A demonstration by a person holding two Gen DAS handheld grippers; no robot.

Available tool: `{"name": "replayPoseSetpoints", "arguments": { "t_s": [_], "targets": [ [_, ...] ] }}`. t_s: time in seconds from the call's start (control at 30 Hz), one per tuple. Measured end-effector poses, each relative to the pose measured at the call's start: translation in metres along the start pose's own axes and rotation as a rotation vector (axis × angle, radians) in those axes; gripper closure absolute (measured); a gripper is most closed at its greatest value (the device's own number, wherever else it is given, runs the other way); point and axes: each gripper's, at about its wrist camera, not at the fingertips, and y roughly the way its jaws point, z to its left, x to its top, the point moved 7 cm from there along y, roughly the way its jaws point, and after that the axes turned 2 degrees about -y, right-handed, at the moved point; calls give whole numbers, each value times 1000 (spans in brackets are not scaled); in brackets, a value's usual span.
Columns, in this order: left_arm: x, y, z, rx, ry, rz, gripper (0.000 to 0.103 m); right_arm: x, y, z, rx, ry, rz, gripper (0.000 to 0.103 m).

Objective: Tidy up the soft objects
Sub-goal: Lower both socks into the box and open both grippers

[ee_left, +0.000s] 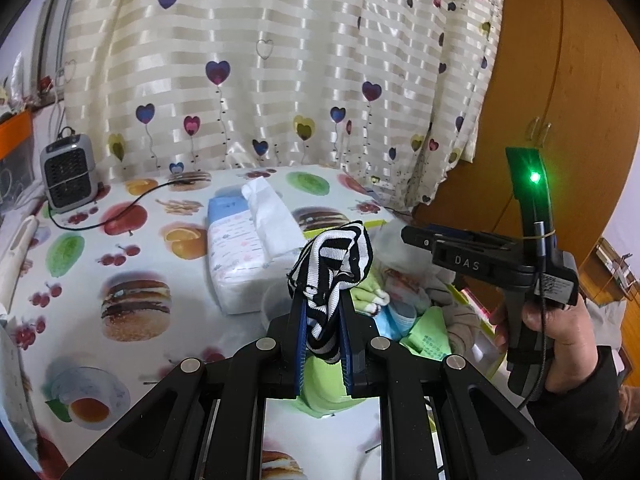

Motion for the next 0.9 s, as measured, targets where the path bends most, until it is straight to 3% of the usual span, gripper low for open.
{"name": "replayPoseSetpoints", "arguments": {
  "t_s": [0.37,0.9],
  "targets": [
    [-5,9,-27,-27,44,32,90,-17,-45,-10,24,74,-67,62],
    [-16,74,-94,-128,158,134,90,-55,-75,-41,9,162,-63,62]
  ]
}}
